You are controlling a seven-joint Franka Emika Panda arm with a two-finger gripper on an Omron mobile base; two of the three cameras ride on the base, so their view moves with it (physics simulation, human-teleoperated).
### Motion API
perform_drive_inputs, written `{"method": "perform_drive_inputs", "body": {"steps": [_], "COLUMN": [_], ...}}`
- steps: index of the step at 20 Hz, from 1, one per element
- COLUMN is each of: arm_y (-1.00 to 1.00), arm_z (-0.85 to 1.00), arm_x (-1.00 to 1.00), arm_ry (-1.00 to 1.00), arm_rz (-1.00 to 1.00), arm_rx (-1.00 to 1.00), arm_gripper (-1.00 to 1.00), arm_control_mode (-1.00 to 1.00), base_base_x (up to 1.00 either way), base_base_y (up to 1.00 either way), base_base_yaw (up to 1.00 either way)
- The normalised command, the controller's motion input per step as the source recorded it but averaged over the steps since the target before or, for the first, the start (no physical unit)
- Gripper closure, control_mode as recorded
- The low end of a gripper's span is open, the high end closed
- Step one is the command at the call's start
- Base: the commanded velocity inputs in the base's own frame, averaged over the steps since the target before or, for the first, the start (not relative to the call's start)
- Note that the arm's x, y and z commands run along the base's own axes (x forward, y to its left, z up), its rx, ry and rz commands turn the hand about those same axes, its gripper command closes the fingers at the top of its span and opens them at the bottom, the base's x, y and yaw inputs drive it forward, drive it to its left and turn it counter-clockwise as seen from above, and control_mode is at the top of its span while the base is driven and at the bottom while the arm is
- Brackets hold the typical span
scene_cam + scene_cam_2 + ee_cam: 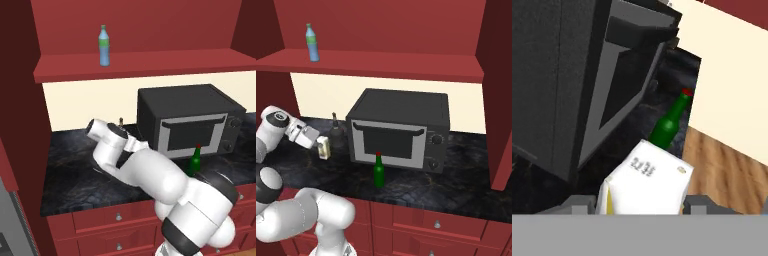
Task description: Sort all alcoholic drinks to one cabinet, and non-alcoholic drinks to the other.
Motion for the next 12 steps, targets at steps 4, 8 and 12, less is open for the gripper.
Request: {"method": "perform_drive_inputs", "body": {"steps": [4, 8, 12], "arm_y": [-0.24, -0.23, -0.26], "arm_z": [0.67, 0.61, 0.61], "arm_x": [-0.18, -0.14, -0.05], "arm_ry": [0.08, 0.02, 0.00], "arm_rz": [0.17, 0.25, 0.27], "arm_rx": [0.05, 0.05, 0.06], "arm_gripper": [1.00, 1.00, 1.00], "arm_control_mode": [-1.00, -1.00, -1.00], "base_base_x": [0.00, 0.00, 0.00], "base_base_y": [0.00, 0.00, 0.00], "base_base_yaw": [0.00, 0.00, 0.00]}}
